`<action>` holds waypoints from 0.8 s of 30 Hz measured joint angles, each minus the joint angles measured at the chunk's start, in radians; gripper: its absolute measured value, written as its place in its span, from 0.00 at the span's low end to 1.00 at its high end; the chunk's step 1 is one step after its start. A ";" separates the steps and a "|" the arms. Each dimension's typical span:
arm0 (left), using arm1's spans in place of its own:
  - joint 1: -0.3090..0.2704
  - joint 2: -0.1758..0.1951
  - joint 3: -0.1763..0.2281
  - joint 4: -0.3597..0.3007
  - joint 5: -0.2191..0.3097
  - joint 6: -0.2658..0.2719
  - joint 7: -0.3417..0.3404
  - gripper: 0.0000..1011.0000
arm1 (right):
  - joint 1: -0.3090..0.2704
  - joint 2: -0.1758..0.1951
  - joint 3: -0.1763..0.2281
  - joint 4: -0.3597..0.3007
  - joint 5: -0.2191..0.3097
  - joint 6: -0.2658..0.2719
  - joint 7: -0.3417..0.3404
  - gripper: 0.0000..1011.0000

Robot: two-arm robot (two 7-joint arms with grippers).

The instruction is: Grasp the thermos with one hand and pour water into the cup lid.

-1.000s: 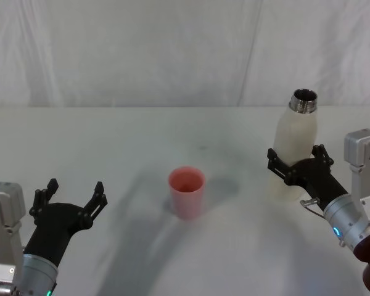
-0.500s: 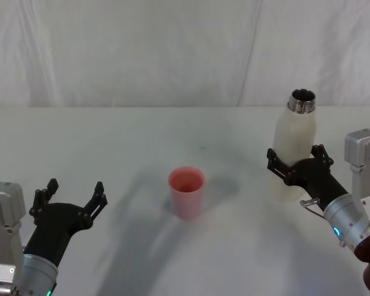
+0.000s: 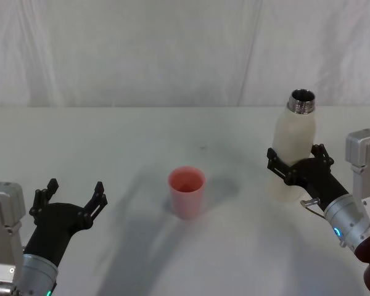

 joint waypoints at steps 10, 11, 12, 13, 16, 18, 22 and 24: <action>0.000 0.000 0.000 0.000 0.000 0.000 0.000 0.99 | -0.013 0.002 0.003 -0.014 0.000 0.005 -0.004 0.99; 0.000 0.000 0.000 0.000 0.000 0.000 0.000 0.99 | -0.016 0.004 0.004 -0.018 0.000 0.007 -0.004 0.99; 0.000 0.000 0.000 0.000 0.000 0.000 0.000 0.99 | -0.017 0.004 0.004 -0.020 0.000 0.008 -0.005 0.99; 0.000 0.000 0.000 0.000 0.000 0.000 0.000 0.99 | -0.018 0.005 0.004 -0.022 0.000 0.008 -0.005 0.99; 0.000 0.000 0.000 0.000 0.000 0.000 0.000 0.99 | -0.022 0.005 0.005 -0.026 0.000 0.010 -0.006 0.99; 0.000 0.000 0.000 0.000 0.000 0.000 0.000 0.99 | -0.026 0.006 0.005 -0.032 0.001 0.011 -0.007 0.99; 0.000 0.000 0.000 0.000 0.000 0.000 0.000 0.99 | -0.034 0.007 0.006 -0.039 0.001 0.011 -0.008 0.99; 0.000 0.000 0.000 0.000 0.000 0.000 0.000 0.99 | -0.039 0.008 0.006 -0.043 0.001 0.012 -0.010 0.99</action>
